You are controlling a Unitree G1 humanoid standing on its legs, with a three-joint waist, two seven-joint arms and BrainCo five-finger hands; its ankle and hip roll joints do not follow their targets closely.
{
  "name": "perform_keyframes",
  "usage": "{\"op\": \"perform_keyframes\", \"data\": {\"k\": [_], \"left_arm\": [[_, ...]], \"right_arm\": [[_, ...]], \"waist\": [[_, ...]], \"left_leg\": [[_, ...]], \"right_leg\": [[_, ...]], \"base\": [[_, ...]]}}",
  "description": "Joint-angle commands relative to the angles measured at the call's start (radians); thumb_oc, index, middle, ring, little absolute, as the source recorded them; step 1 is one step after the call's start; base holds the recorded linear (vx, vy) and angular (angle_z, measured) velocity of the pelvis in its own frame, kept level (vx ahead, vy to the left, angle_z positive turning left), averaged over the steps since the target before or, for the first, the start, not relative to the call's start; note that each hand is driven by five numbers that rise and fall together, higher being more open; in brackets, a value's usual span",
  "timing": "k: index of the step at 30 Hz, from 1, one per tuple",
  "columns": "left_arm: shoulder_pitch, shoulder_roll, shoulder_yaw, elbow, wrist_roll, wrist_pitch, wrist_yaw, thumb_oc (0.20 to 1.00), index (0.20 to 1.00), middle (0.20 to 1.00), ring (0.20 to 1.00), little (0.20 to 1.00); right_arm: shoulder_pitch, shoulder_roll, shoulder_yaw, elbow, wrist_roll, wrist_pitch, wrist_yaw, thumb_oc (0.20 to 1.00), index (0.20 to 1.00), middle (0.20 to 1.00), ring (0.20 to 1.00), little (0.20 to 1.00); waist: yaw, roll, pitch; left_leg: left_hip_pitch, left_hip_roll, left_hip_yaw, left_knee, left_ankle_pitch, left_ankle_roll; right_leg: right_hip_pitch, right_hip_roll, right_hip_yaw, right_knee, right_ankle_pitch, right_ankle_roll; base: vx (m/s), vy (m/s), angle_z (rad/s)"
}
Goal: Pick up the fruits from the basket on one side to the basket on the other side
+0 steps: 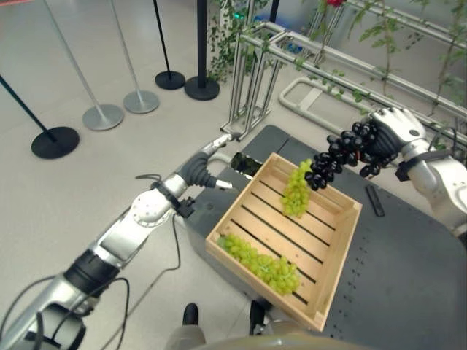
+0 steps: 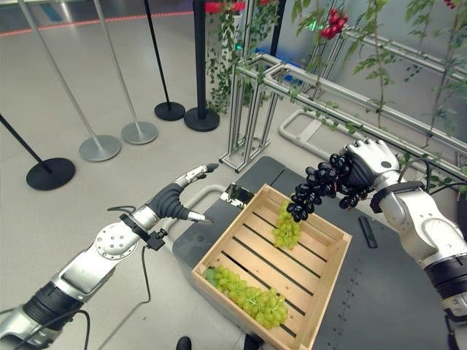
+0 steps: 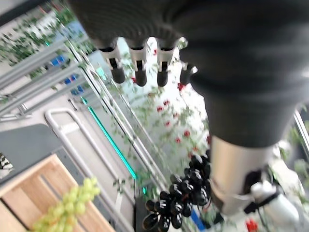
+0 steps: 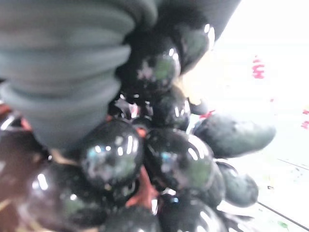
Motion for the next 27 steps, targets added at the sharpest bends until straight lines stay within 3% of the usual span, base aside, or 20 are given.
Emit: {"op": "perform_keyframes", "data": {"k": [1,8,13,20,27], "left_arm": [[-0.074,-0.033,-0.030,0.028,-0.091,0.008,-0.027,1.000,1.000,1.000,1.000,1.000],[-0.186,-0.100,-0.136,0.066,-0.257,0.070,-0.054,1.000,1.000,1.000,1.000,1.000],[-0.275,-0.160,-0.202,0.092,-0.397,0.086,-0.014,1.000,1.000,1.000,1.000,1.000],[-0.300,-0.245,-0.253,0.098,-0.622,0.093,0.042,1.000,1.000,1.000,1.000,1.000],[-0.281,-0.285,-0.296,0.077,-0.740,0.115,0.065,1.000,1.000,1.000,1.000,1.000]], "right_arm": [[-0.105,-0.047,0.037,-0.065,0.011,-0.019,0.027,0.200,0.200,0.200,0.200,0.200],[-0.215,-0.079,0.160,-0.151,-0.036,-0.042,0.080,0.200,0.200,0.200,0.200,0.200],[-0.283,-0.094,0.228,-0.203,-0.042,-0.050,0.080,0.200,0.200,0.200,0.200,0.200],[-0.268,-0.051,0.193,-0.250,-0.081,-0.044,-0.058,0.200,0.200,0.200,0.200,0.200],[-0.269,-0.036,0.193,-0.309,-0.139,-0.043,-0.139,0.200,0.200,0.200,0.200,0.200]], "waist": [[0.006,-0.012,-0.060],[0.002,0.001,-0.070],[-0.006,0.013,-0.068],[-0.018,0.030,-0.067],[-0.016,0.031,-0.068]], "left_leg": [[-0.033,-0.011,0.032,0.028,-0.056,0.014],[-0.017,-0.012,0.026,0.022,-0.053,0.011],[-0.020,-0.014,0.020,0.029,-0.053,0.010],[-0.021,-0.015,0.009,0.041,-0.062,0.012],[-0.024,-0.016,0.000,0.045,-0.066,0.012]], "right_leg": [[-0.015,-0.053,-0.030,0.072,-0.048,0.119],[0.005,-0.056,-0.038,0.063,-0.046,0.120],[0.005,-0.058,-0.038,0.068,-0.050,0.117],[0.013,-0.061,-0.044,0.072,-0.060,0.116],[0.017,-0.060,-0.049,0.073,-0.069,0.114]], "base": [[0.04,-0.002,-0.03],[0.02,-0.001,-0.01],[0.00,0.000,0.00],[0.01,0.001,0.03],[0.01,-0.001,0.00]]}}
